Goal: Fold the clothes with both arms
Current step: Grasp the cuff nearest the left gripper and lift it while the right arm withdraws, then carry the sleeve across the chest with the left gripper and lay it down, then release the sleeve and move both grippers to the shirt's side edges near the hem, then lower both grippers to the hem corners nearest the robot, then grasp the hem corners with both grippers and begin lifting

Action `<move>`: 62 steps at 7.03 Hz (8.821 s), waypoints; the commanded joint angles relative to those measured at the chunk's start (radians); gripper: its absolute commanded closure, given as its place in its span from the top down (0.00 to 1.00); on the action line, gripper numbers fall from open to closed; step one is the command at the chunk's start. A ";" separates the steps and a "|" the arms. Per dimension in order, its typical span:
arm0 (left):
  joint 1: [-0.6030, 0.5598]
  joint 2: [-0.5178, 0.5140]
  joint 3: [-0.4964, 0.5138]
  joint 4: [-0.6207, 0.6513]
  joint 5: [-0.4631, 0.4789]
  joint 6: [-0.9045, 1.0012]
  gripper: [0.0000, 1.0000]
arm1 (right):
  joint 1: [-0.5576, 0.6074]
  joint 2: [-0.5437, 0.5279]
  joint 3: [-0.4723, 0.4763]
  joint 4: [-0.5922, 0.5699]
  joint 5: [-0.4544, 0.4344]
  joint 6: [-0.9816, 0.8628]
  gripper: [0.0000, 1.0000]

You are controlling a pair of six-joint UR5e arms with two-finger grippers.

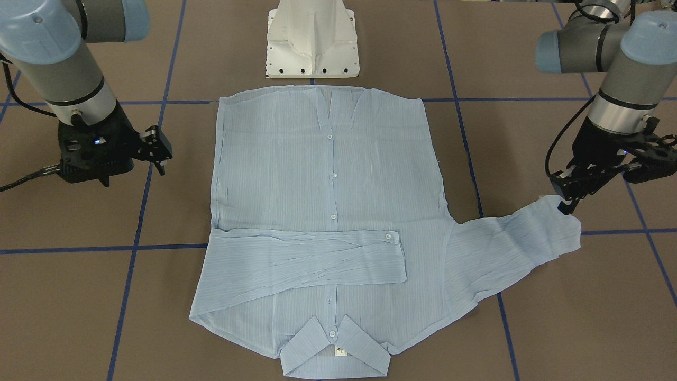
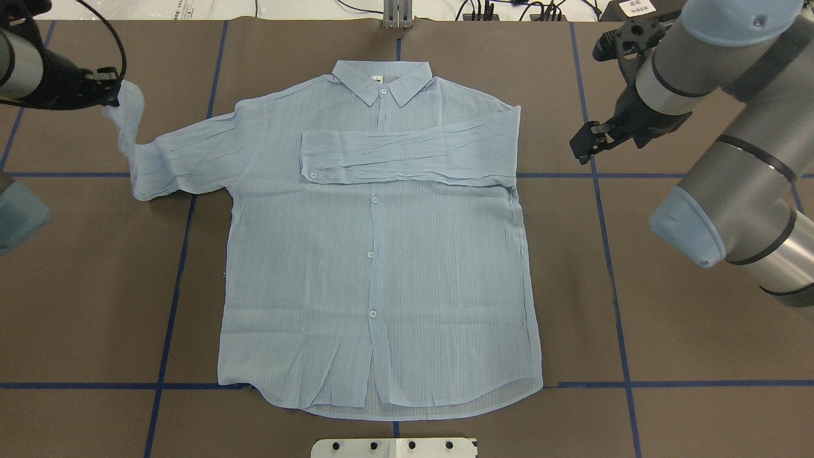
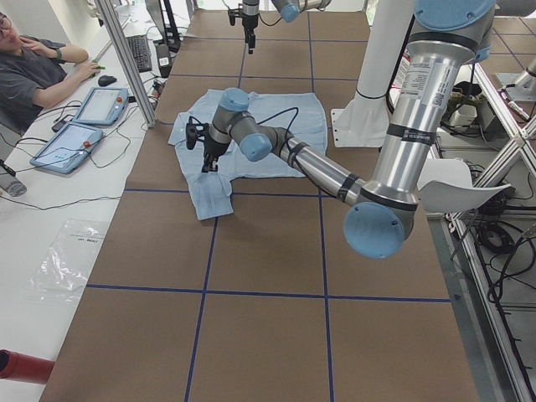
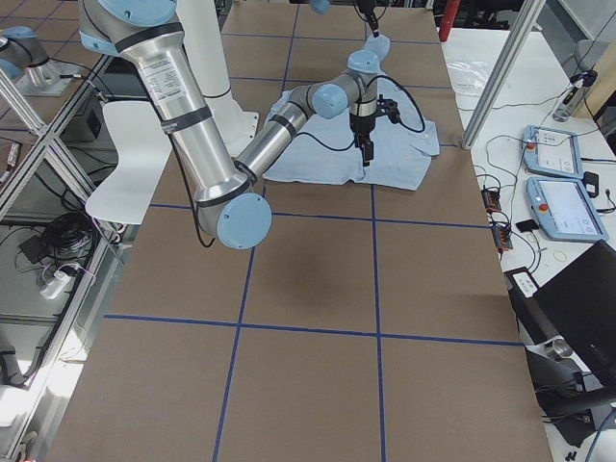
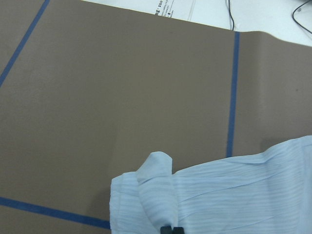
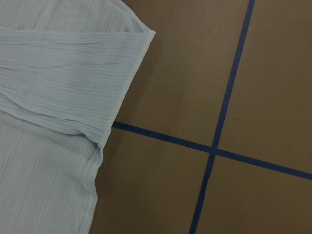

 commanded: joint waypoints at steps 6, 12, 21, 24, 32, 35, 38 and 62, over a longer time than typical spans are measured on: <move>0.033 -0.443 0.097 0.137 -0.212 -0.593 0.00 | 0.098 -0.204 0.008 0.142 0.080 -0.141 1.00; 0.310 -0.543 0.289 -0.028 -0.031 -0.850 0.00 | 0.097 -0.199 0.008 0.147 0.080 -0.132 1.00; 0.492 -0.602 0.537 -0.285 0.124 -0.702 1.00 | 0.069 -0.175 0.023 0.156 0.089 -0.025 1.00; 0.487 -0.275 0.087 -0.051 0.108 -0.438 1.00 | -0.152 -0.216 0.064 0.337 -0.040 0.338 1.00; 0.492 -0.032 -0.167 0.042 0.119 -0.299 1.00 | -0.704 -0.233 0.125 0.339 -0.439 0.818 1.00; 0.496 -0.035 -0.165 0.042 0.119 -0.299 1.00 | -0.712 -0.254 0.116 0.335 -0.414 0.818 0.92; 0.496 -0.035 -0.164 0.042 0.119 -0.299 1.00 | -0.724 -0.259 0.116 0.335 -0.394 0.818 0.71; 0.828 0.293 -0.204 -0.148 0.317 -0.577 0.94 | -0.716 -0.247 0.158 0.345 -0.380 0.862 0.00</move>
